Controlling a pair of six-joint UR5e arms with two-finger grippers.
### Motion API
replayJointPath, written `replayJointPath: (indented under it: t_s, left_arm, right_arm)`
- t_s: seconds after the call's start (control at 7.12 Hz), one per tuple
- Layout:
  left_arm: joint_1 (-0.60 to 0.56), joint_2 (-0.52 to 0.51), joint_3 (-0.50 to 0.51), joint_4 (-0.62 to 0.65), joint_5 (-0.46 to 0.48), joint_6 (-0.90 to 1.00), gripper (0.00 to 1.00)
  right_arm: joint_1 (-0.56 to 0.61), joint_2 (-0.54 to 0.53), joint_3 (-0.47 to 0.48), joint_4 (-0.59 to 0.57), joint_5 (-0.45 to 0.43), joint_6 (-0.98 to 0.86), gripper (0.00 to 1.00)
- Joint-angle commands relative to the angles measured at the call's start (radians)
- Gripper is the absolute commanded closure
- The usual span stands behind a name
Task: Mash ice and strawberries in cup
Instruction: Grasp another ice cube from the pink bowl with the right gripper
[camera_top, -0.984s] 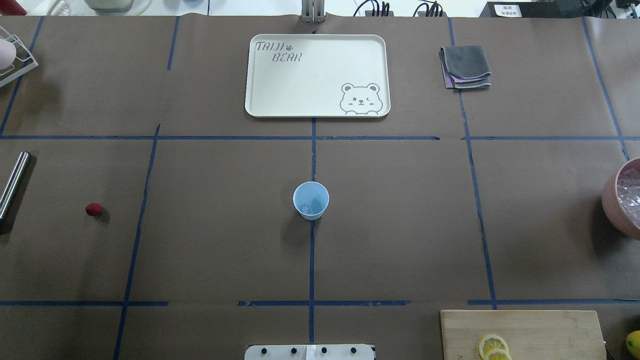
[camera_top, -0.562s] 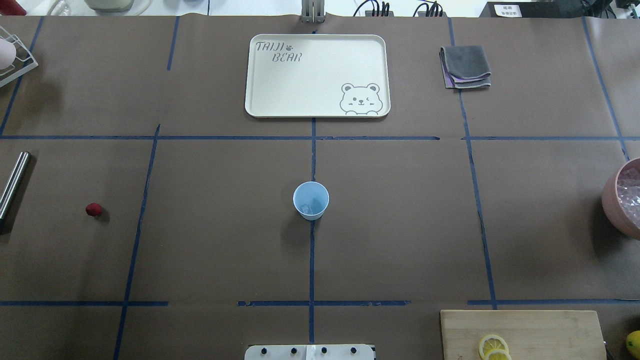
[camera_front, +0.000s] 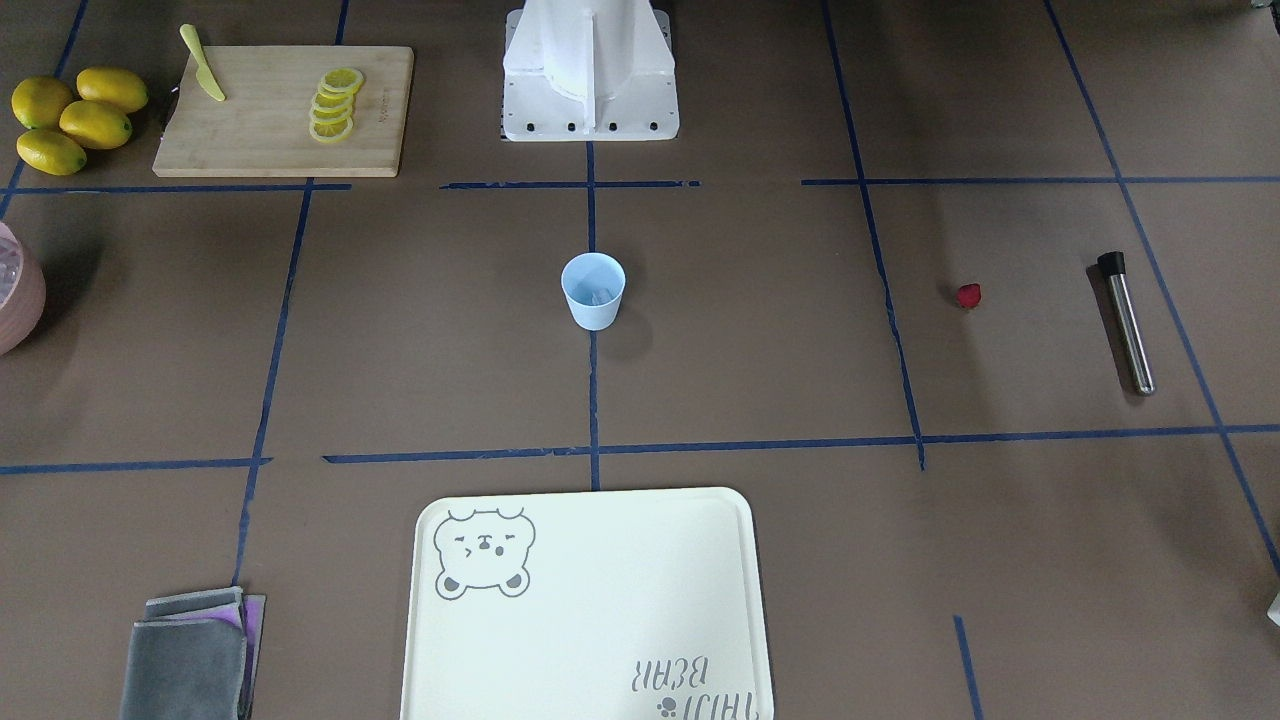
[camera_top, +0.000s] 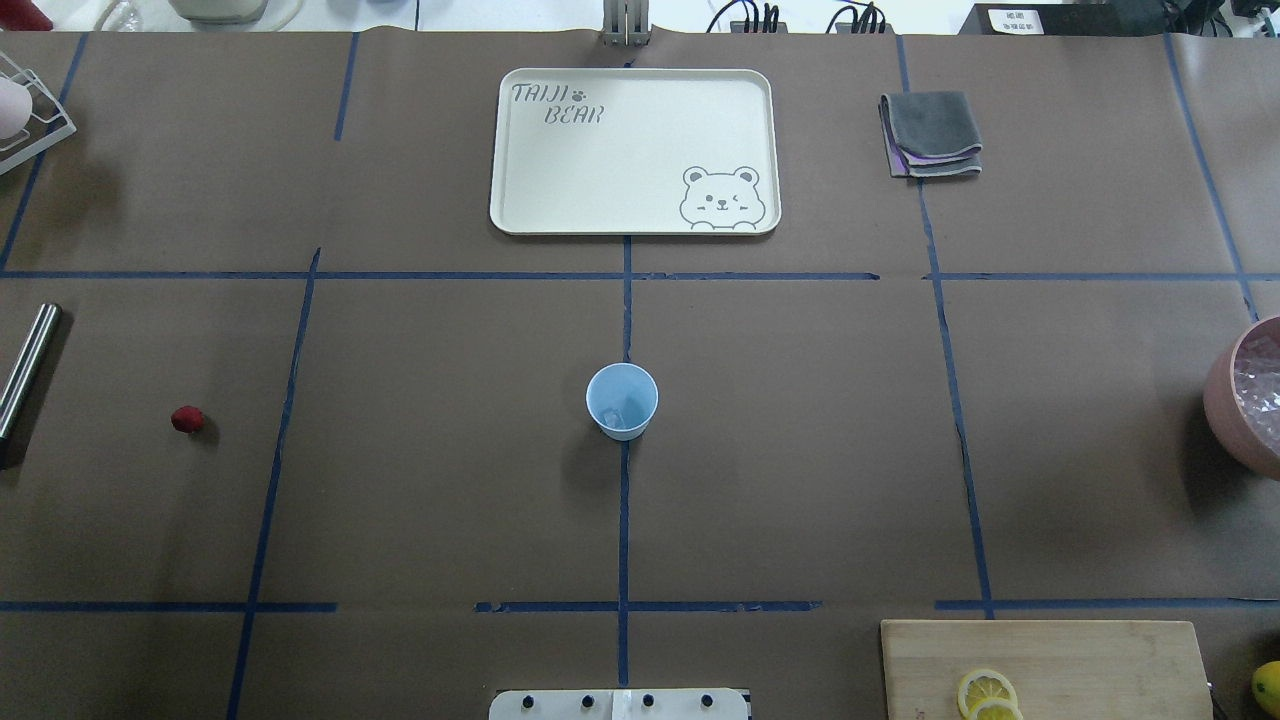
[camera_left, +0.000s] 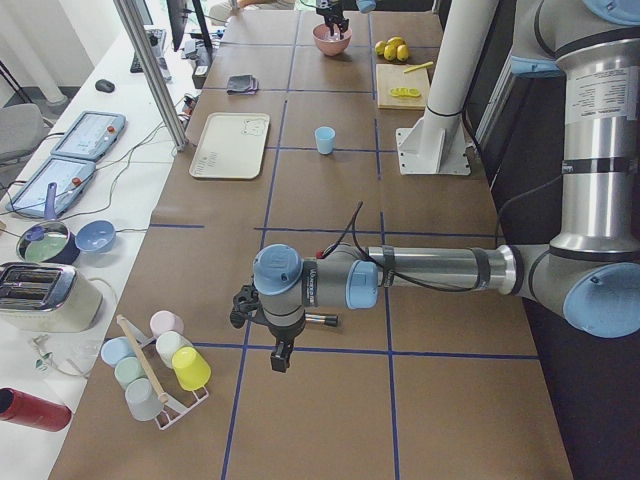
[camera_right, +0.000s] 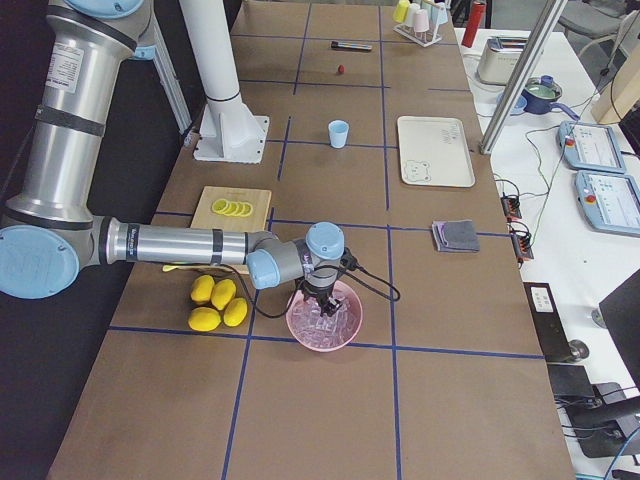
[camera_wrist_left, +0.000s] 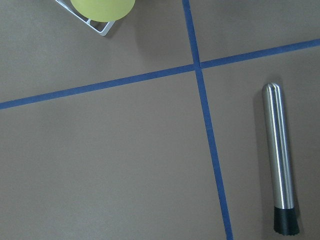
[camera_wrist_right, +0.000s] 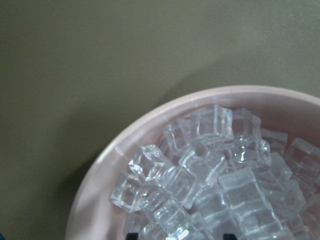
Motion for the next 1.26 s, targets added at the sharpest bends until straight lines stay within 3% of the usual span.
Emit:
replayJointPath:
  t_s: [0.0,0.14,0.56,0.7,0.84,1.12]
  left_arm:
    - [0.0,0.0,0.0,0.0,0.0,0.0,0.0]
    - [0.0,0.0,0.0,0.0,0.0,0.0,0.0]
    - [0.0,0.0,-0.003,0.0,0.0,0.0,0.0]
    - [0.0,0.0,-0.003,0.0,0.0,0.0,0.0]
    - [0.0,0.0,-0.003,0.0,0.0,0.0,0.0]
    - [0.0,0.0,-0.005,0.0,-0.002,0.0,0.0]
  right_arm:
    - [-0.001,0.0,-0.001,0.002,0.001,-0.003,0.84]
    - [-0.001,0.0,0.002,0.003,0.001,-0.003,0.96]
    - [0.025,0.008,0.022,0.0,0.02,0.0,0.99]
    - [0.053,0.015,0.06,-0.05,0.026,0.015,1.0]
    - [0.068,0.049,0.13,-0.172,0.021,0.067,1.0]
    - [0.073,0.162,0.211,-0.282,0.026,0.445,1.0]
